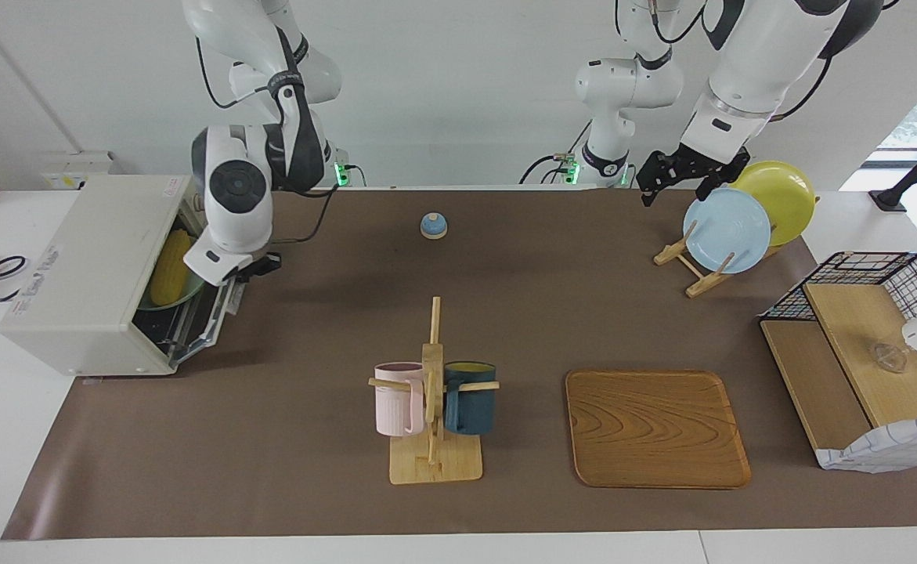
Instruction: Put corn in oven
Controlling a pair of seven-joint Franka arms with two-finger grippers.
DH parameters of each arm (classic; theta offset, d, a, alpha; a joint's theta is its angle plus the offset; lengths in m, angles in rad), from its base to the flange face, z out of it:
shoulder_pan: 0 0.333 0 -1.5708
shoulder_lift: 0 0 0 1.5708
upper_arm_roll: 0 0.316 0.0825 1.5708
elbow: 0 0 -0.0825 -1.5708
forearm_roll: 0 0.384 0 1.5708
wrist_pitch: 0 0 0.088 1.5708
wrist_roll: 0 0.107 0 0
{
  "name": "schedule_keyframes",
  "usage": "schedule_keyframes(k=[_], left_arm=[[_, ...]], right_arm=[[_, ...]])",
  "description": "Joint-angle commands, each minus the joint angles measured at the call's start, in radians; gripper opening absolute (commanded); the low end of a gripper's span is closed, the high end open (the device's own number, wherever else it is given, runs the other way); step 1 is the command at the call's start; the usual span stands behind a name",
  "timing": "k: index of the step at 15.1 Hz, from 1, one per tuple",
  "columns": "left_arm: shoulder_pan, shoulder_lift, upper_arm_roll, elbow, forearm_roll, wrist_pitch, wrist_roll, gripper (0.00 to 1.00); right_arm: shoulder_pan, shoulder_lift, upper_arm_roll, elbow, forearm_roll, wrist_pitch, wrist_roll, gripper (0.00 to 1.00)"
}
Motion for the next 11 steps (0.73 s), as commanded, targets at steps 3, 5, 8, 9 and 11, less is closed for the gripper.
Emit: schedule_keyframes(k=[3,5,8,9,11], left_arm=[[0.003,0.004,0.001,0.018,-0.006,-0.022,-0.002,1.00],[0.003,0.004,0.001,0.018,-0.006,-0.024,-0.002,1.00],[0.003,0.004,0.001,0.018,-0.006,-0.023,-0.002,1.00],[0.003,0.004,0.001,0.018,-0.006,-0.022,-0.001,1.00],[0.003,0.004,0.001,0.018,-0.006,-0.022,-0.002,1.00]], right_arm=[[-0.129,-0.039,-0.025,-0.006,-0.021,0.031,-0.171,0.00],[-0.137,-0.048,-0.030,0.008,0.011,0.017,-0.181,0.00],[-0.149,-0.080,-0.031,0.083,0.138,-0.077,-0.199,0.06],[-0.152,-0.094,-0.031,0.126,0.193,-0.120,-0.199,0.20],[-0.142,-0.100,-0.025,0.225,0.238,-0.197,-0.194,0.31]])
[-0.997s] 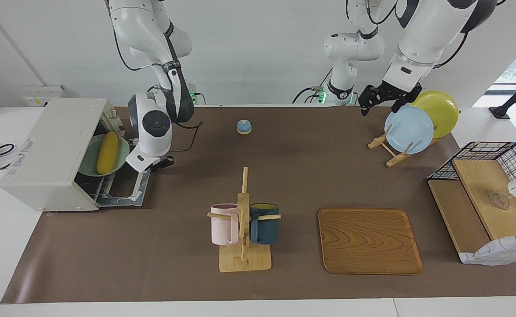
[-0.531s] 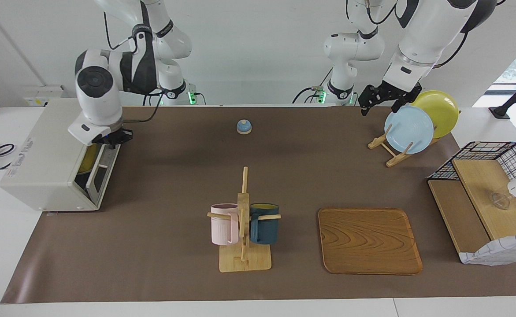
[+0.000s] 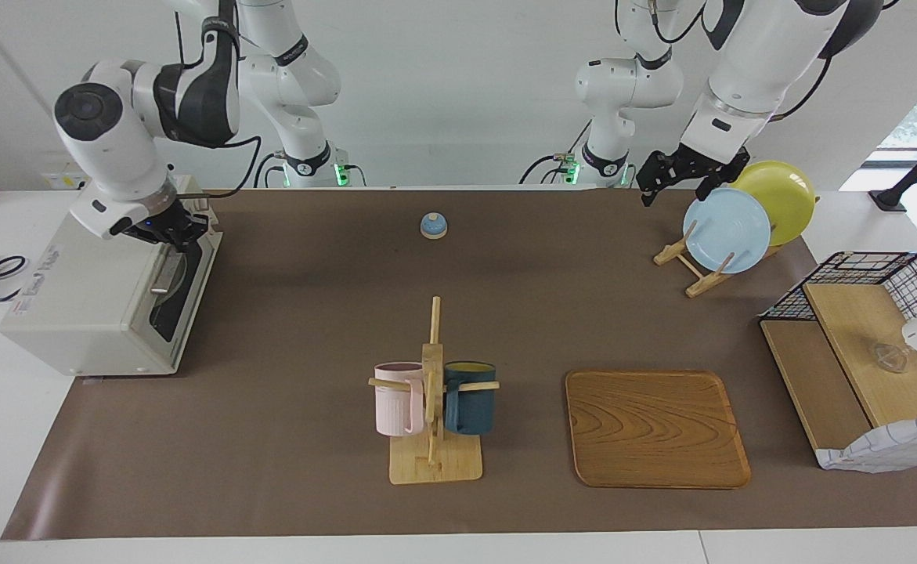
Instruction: Put corn in oven
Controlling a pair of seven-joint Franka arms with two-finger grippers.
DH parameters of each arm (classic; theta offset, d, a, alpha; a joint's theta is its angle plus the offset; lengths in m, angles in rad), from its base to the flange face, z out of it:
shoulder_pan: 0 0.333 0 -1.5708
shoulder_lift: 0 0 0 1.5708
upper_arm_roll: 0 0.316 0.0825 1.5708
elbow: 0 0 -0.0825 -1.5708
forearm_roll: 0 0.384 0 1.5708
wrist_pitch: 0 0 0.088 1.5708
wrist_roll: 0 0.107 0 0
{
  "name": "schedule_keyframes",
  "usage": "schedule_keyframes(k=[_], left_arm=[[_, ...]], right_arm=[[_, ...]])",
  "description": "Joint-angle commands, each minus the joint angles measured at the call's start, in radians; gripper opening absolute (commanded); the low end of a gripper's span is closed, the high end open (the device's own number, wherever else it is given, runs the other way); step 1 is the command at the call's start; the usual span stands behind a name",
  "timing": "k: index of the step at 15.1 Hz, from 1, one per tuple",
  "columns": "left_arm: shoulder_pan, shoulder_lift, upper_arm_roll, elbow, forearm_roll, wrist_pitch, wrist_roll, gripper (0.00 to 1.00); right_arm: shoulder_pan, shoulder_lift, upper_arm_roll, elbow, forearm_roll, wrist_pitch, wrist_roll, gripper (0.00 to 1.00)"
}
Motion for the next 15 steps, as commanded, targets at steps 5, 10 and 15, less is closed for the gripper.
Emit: schedule_keyframes(k=[5,10,15], left_arm=[[0.003,0.004,0.001,0.018,-0.006,-0.022,-0.002,1.00],[0.003,0.004,0.001,0.018,-0.006,-0.023,-0.002,1.00],[0.003,0.004,0.001,0.018,-0.006,-0.023,-0.002,1.00]], right_arm=[[-0.005,0.003,0.017,0.235,0.067,-0.194,-0.031,0.85],[0.029,0.049,0.022,0.353,0.065,-0.286,0.036,1.00],[0.045,0.046,0.025,0.336,0.084,-0.286,0.102,1.00]])
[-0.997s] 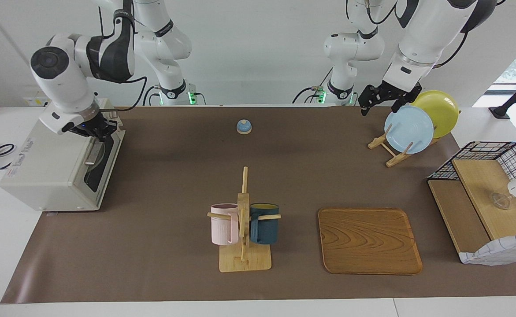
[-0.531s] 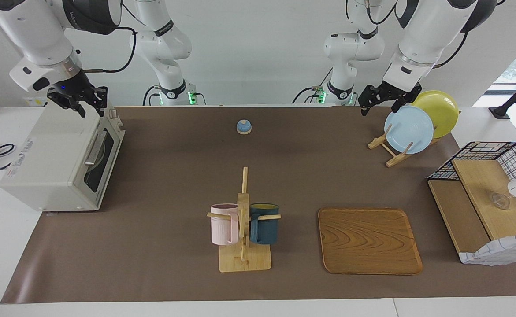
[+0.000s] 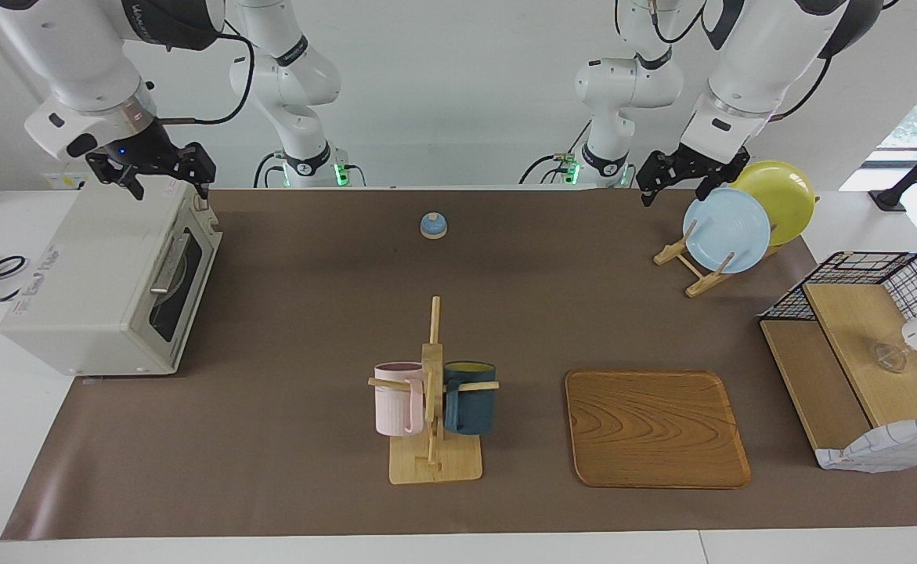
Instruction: Put corn in oven
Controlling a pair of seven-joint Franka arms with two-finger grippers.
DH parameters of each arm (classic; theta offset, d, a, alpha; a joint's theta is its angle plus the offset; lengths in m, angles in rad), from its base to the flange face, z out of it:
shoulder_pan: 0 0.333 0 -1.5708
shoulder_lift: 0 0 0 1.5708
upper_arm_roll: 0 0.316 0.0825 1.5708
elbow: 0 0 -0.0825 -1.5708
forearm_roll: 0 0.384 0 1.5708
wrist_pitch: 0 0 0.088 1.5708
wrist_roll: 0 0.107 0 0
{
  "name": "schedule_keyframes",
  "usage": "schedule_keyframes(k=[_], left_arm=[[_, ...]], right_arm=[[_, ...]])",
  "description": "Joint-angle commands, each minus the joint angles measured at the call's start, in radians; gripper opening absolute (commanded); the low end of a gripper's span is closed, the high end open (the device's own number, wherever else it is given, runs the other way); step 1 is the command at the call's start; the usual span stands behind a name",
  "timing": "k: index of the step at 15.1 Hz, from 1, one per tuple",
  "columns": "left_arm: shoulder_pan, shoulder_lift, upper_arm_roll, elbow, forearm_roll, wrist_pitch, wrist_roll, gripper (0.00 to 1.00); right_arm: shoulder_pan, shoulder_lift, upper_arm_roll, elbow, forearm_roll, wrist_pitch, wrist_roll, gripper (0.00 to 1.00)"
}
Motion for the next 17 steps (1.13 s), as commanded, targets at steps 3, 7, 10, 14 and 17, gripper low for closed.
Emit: schedule_keyframes(k=[3,7,10,14,17], left_arm=[[0.003,0.004,0.001,0.018,-0.006,-0.023,-0.002,1.00],[0.003,0.003,0.001,0.018,-0.006,-0.023,-0.002,1.00],[0.003,0.004,0.001,0.018,-0.006,-0.023,-0.002,1.00],[0.003,0.004,0.001,0.018,-0.006,-0.023,-0.002,1.00],[0.003,0.004,0.001,0.018,-0.006,-0.022,-0.002,1.00]], right_arm=[[0.001,0.007,0.007,0.024,0.028,-0.021,0.020,1.00],[0.012,-0.005,0.007,0.012,0.033,-0.026,0.066,1.00],[0.014,-0.022,0.007,-0.005,0.033,-0.032,0.071,1.00],[0.012,-0.039,0.000,-0.022,0.034,-0.047,0.069,1.00],[0.011,-0.045,0.000,-0.025,0.045,-0.029,0.060,1.00]])
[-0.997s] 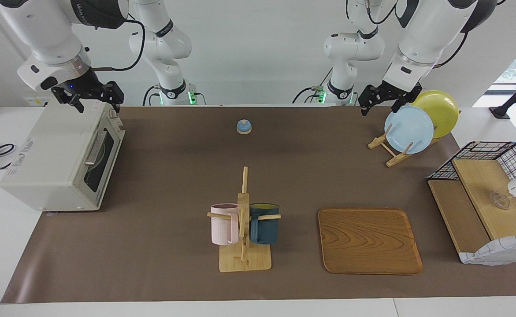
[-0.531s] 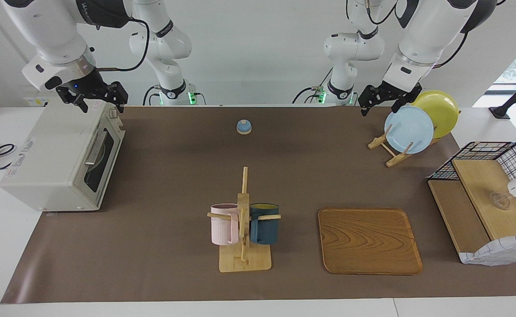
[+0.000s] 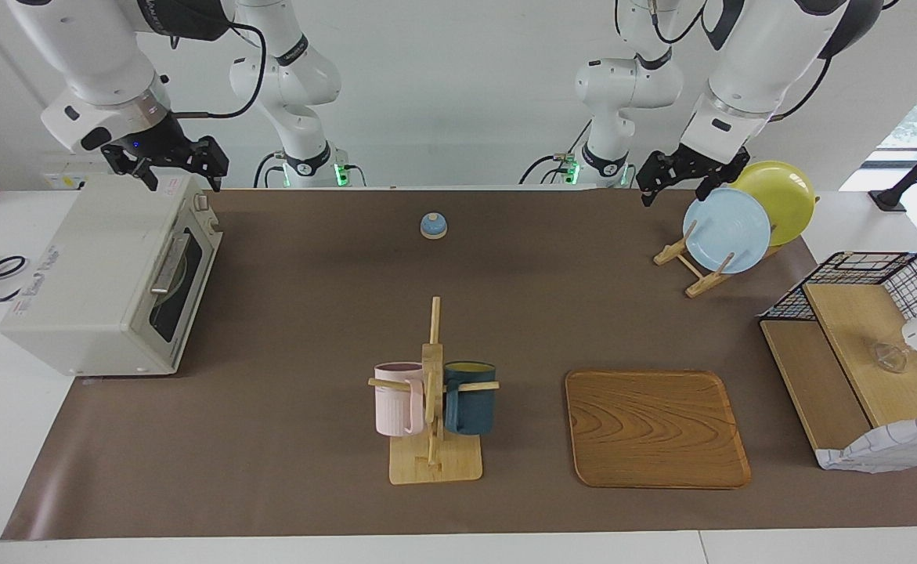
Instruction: Put corn in oven
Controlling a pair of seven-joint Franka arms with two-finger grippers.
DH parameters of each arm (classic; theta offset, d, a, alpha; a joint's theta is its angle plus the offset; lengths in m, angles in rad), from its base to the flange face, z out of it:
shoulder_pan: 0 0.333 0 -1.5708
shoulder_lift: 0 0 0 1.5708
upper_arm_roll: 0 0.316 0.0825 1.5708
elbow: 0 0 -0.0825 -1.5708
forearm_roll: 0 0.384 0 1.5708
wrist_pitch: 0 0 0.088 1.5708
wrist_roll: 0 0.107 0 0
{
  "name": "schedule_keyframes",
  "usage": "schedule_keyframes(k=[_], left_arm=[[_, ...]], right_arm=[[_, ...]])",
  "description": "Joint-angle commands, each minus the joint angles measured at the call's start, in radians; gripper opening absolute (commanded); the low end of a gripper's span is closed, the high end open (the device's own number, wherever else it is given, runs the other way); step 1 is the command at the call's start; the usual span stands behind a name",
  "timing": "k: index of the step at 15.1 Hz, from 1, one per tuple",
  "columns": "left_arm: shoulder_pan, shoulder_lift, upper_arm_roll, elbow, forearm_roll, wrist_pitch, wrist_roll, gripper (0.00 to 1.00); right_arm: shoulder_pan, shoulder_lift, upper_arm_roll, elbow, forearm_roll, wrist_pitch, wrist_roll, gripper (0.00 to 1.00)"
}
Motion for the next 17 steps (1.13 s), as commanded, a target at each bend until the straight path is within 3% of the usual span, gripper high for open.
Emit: schedule_keyframes(k=[1,17], left_arm=[[0.003,0.004,0.001,0.018,-0.006,-0.023,-0.002,1.00],[0.003,0.004,0.001,0.018,-0.006,-0.023,-0.002,1.00]], right_arm=[[-0.011,-0.021,0.000,-0.021,0.056,0.015,0.013,1.00],[-0.025,-0.018,0.006,-0.019,0.074,0.113,0.017,1.00]])
